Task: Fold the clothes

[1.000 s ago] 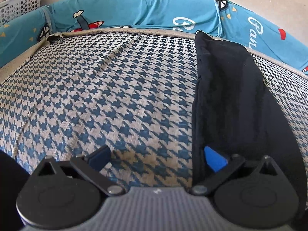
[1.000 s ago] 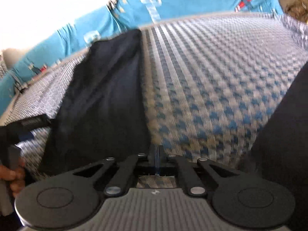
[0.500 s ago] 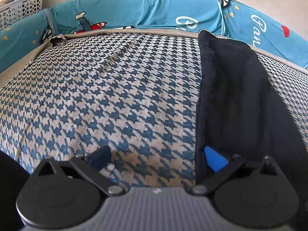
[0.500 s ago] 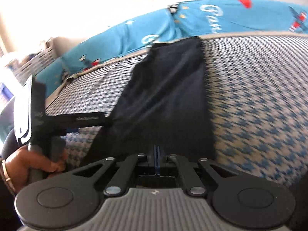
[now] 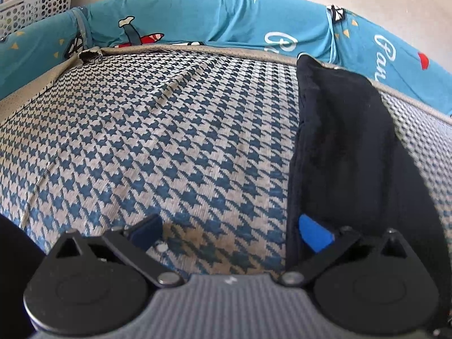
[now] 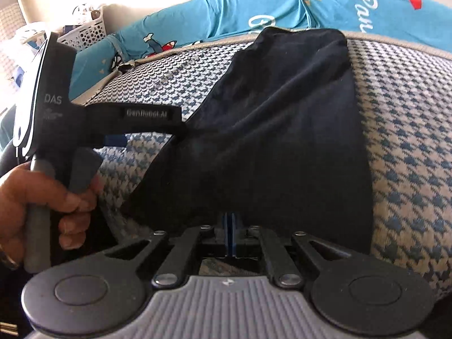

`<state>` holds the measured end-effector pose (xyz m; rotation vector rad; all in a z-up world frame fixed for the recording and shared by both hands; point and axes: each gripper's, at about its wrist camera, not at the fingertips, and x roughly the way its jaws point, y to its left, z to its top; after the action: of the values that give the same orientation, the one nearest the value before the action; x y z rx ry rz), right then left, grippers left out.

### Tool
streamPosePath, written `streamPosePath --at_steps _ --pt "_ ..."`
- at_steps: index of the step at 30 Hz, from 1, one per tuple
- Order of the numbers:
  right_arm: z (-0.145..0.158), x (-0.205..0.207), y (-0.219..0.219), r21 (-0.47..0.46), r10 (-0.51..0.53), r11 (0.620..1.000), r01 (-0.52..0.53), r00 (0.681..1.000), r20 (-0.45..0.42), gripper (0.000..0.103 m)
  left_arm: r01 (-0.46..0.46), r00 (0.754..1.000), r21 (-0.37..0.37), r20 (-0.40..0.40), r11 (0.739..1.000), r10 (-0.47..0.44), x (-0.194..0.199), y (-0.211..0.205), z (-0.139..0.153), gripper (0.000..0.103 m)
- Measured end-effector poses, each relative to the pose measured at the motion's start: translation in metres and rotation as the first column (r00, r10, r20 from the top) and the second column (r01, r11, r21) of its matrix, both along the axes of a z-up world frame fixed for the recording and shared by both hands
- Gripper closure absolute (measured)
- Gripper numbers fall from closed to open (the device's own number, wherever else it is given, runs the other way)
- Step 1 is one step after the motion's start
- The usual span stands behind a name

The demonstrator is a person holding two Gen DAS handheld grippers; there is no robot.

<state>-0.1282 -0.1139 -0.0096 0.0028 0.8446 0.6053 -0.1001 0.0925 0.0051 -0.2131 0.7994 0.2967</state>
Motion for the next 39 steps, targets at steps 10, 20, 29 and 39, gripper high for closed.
streamPosePath --at_steps 10,20,29,39 --pt "-0.004 0.0 -0.006 0.031 0.005 1.0 -0.004 1.0 -0.026 0.099 0.038 0.998 -0.015 0.058 0.999 -0.037 0.021 -0.004 0.006 0.0" --pt "-0.009 0.005 -0.009 0.066 0.003 0.998 0.0 0.999 -0.036 0.099 0.06 0.994 -0.007 0.09 0.998 -0.059 0.063 -0.007 0.007 0.0" --pt "-0.009 0.006 -0.01 0.073 0.008 0.997 -0.005 0.999 -0.043 0.098 0.003 0.998 0.002 0.06 1.0 -0.004 0.104 0.005 -0.004 0.0" --pt "-0.003 0.01 -0.012 0.07 0.033 0.997 -0.029 0.997 -0.068 0.097 -0.048 0.998 0.051 0.048 0.997 0.046 0.109 0.01 -0.015 0.0"
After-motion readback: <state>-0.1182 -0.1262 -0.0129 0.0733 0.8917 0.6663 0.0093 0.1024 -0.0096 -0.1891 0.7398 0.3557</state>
